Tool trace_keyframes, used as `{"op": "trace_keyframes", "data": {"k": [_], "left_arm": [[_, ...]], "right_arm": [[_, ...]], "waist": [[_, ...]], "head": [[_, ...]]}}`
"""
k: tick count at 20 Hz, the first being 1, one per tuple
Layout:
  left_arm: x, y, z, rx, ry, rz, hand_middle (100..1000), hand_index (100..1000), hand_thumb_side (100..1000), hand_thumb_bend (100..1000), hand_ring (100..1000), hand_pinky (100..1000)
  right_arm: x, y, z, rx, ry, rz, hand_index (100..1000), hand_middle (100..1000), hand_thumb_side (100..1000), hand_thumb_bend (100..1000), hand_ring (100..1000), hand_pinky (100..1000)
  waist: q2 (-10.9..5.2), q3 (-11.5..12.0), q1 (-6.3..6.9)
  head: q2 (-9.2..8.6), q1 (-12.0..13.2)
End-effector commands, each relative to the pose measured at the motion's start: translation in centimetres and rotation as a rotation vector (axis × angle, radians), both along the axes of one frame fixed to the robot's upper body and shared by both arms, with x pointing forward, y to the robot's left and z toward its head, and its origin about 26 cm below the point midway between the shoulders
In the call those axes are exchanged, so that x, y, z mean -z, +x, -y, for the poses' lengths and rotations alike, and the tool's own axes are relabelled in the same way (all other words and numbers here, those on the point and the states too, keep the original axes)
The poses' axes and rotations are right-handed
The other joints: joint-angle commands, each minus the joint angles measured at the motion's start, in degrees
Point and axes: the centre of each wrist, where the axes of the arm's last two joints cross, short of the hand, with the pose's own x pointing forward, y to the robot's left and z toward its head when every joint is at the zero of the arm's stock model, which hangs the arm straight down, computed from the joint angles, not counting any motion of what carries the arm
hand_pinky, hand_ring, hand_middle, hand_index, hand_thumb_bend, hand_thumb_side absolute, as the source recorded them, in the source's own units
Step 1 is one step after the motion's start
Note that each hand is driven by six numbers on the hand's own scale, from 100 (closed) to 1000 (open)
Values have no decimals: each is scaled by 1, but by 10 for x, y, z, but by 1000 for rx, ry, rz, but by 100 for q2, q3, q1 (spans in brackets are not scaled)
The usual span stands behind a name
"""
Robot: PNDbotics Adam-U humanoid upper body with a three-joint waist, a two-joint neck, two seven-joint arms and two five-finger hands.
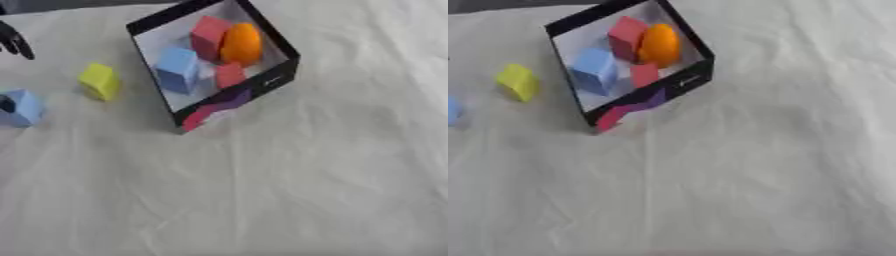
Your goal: Pick up objects on the table and place them in the box.
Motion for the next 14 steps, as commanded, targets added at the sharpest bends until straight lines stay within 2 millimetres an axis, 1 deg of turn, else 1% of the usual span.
{"op": "trace_keyframes", "data": {"k": [1,7,14], "left_arm": [[-12,-6,-12,-26,59,44,764,757,100,800,837,856],[7,-4,-28,-62,51,38,764,752,100,782,834,853],[23,-2,-37,-75,25,64,768,756,100,775,827,849]], "right_arm": [[-10,-3,5,13,-21,26,874,747,662,100,788,774],[-8,-3,6,19,-15,18,873,747,669,100,787,774],[-5,-3,6,20,-9,10,873,747,674,100,787,774]], "waist": [[-33,-20,-66],[-26,-50,-54],[-7,-69,-75]], "head": [[-86,43],[-83,99],[-92,163]]}}
